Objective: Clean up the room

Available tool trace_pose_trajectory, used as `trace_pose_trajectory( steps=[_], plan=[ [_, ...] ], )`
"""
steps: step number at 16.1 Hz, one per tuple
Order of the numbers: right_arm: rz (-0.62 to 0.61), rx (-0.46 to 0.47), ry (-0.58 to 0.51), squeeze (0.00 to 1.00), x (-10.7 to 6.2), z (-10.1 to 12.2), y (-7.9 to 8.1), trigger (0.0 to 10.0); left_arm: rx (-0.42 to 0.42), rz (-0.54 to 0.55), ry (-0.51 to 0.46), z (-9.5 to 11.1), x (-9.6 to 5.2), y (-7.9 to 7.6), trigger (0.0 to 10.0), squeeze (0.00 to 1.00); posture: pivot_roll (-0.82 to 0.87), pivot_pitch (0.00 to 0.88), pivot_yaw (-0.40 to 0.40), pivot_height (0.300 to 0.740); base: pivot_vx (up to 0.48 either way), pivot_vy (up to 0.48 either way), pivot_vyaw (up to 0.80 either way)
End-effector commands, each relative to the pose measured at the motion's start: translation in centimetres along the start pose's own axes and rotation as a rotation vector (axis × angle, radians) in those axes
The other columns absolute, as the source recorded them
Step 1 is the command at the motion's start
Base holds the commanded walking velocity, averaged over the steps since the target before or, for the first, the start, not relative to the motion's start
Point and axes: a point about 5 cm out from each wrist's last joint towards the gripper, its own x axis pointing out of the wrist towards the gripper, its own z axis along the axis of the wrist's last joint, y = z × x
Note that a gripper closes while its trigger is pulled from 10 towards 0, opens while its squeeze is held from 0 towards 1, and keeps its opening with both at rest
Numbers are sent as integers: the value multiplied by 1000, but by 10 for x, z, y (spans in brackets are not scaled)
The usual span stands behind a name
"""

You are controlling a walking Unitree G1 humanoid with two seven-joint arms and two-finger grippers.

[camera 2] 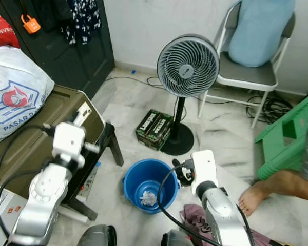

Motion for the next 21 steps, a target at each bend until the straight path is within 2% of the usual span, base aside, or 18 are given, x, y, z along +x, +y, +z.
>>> trace_pose_trajectory(
  steps=[1, 3, 4, 6, 9, 11, 13, 14, 15, 18, 21],
  plan=[
    [-8, -21, -39, 1000, 1, 9, 1, 10000, -14, -9, 17, -6, -2, 4, 10000, 0, -8, 0, 15, 740, 0, 0, 0],
    [-32, -20, -78, 1000, 1, 14, 1, 10000, -73, 2, 45, -14, -6, 5, 10000, 0, -22, 0, 27, 740, 0, 0, 0],
    [-91, -5, -117, 0, -1, 19, 0, 10000, -111, 28, 68, -20, -10, 6, 10000, 0, -40, 0, 44, 740, 0, 0, 0],
    [-221, 50, -154, 0, -4, 22, -11, 10000, -149, 52, 81, -24, -11, 7, 10000, 0, -49, 0, 47, 740, 0, 0, 0],
    [-351, 30, -157, 0, 1, 26, -20, 10000, -164, 46, 74, -25, -7, 11, 10000, 0, -39, 0, 38, 740, 0, 0, 0],
    [-348, 109, -195, 0, 3, 27, -20, 10000, -182, 40, 71, -24, -6, 16, 10000, 0, -29, 0, 37, 740, 0, 0, 0],
    [-351, 51, -196, 0, 3, 30, -18, 10000, -175, 50, 70, -25, -7, 15, 10000, 0, -31, 0, 35, 740, 0, 0, 0],
    [-354, -40, -185, 0, 3, 31, -16, 10000, -190, 56, 73, -26, -9, 11, 10000, 0, -31, 0, 34, 740, 0, 0, 0],
    [-354, -85, -186, 0, 4, 30, -15, 10000, -209, 61, 77, -27, -10, 9, 10000, 0, -37, 0, 32, 740, 0, 0, 0],
    [-334, -54, -233, 0, 5, 33, -14, 10000, -211, 74, 52, -27, -10, 8, 10000, 0, -33, 0, 19, 740, 0, 0, 713],
    [-313, -71, -266, 0, 2, 35, -14, 10000, -224, 81, 56, -29, -12, 8, 10000, 0, -37, 0, 16, 740, 0, 0, 533]
  ],
)
